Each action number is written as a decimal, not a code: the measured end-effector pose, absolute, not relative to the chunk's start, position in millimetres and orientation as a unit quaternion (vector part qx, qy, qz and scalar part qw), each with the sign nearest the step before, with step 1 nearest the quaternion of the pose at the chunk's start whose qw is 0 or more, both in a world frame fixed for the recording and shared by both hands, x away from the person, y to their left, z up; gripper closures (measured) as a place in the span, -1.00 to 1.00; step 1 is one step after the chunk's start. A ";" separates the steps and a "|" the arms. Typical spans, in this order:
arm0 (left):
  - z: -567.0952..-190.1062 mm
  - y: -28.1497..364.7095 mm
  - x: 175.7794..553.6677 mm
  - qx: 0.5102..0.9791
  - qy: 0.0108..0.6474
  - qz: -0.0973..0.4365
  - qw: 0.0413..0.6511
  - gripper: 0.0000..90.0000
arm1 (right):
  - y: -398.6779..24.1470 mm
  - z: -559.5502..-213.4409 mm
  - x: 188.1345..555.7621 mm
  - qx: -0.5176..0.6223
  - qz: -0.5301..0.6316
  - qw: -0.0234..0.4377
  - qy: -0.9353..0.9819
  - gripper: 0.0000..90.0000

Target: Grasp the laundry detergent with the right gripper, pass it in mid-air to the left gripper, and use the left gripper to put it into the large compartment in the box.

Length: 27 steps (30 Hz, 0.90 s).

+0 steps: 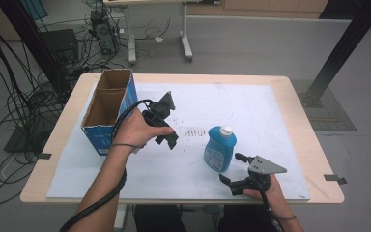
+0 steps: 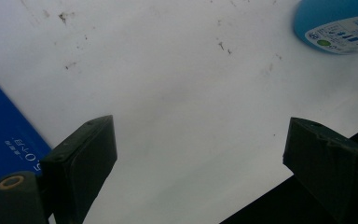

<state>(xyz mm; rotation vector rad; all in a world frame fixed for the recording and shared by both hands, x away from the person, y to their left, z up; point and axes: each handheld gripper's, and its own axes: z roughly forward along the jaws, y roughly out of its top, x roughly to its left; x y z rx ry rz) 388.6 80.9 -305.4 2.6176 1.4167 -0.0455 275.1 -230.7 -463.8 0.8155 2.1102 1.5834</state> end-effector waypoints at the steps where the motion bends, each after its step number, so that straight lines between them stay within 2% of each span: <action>1: -305.2 80.9 388.6 0.876 0.475 -0.015 0.083 -0.78 | -230.5 -465.0 275.5 0.290 0.562 0.190 0.751 -0.95; 27: -305.9 79.3 387.3 0.877 0.473 -0.014 0.076 -0.78 | -226.3 -465.8 279.6 0.291 0.574 0.200 0.739 -0.95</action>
